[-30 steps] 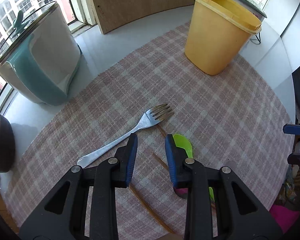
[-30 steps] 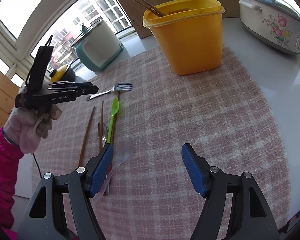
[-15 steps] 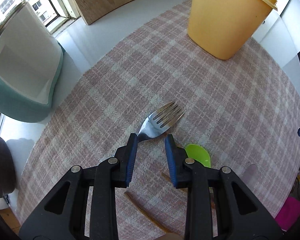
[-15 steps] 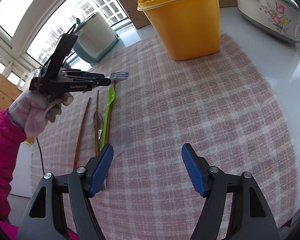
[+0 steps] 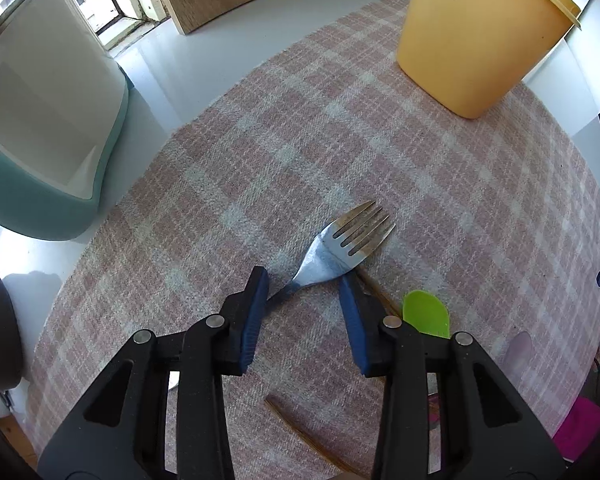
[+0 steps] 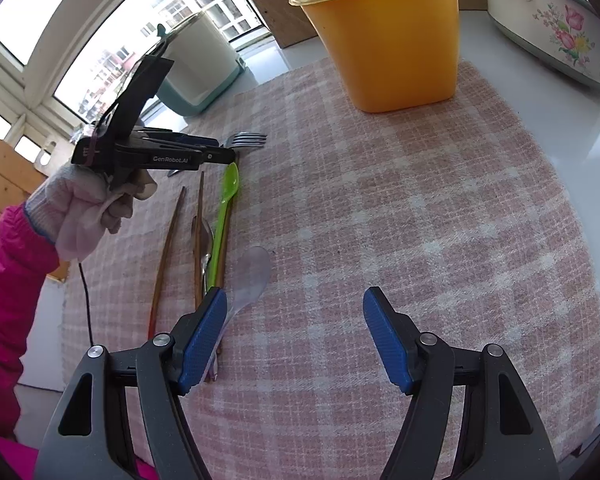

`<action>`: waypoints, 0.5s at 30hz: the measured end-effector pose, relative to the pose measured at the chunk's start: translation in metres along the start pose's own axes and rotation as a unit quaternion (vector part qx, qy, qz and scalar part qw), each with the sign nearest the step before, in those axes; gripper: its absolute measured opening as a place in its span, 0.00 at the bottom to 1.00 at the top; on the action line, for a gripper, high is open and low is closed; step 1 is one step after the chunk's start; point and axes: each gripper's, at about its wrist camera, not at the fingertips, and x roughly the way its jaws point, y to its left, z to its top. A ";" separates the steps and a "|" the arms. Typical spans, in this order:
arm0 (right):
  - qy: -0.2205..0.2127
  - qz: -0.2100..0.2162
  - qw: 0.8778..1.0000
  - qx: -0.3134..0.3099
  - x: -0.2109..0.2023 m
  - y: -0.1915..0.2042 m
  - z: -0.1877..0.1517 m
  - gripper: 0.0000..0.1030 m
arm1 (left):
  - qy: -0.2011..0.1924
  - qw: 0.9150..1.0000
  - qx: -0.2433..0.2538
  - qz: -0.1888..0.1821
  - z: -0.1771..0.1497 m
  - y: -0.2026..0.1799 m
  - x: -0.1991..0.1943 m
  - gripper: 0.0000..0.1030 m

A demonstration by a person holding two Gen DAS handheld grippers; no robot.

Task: Organize utensils
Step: 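Close the left tool on the fork handle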

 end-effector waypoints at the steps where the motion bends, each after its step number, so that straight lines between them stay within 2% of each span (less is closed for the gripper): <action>1: 0.001 0.001 1.000 -0.001 0.001 0.001 0.000 0.67 | -0.002 1.000 -0.002 0.002 -0.002 0.001 -0.001 0.29; 4: 0.008 0.002 1.000 -0.004 0.005 0.003 0.000 0.65 | -0.007 1.000 -0.016 0.006 -0.005 0.007 -0.003 0.16; 6: 0.015 0.005 1.000 -0.006 0.009 0.005 0.000 0.60 | -0.007 1.000 -0.026 0.005 -0.008 0.013 -0.004 0.14; 13: 0.032 0.014 0.999 -0.009 0.022 0.010 0.001 0.54 | -0.005 0.999 -0.045 0.002 -0.013 0.030 -0.004 0.13; 15: 0.038 0.018 0.999 -0.006 0.026 0.010 0.001 0.48 | -0.005 0.999 -0.042 0.008 -0.009 0.024 -0.003 0.13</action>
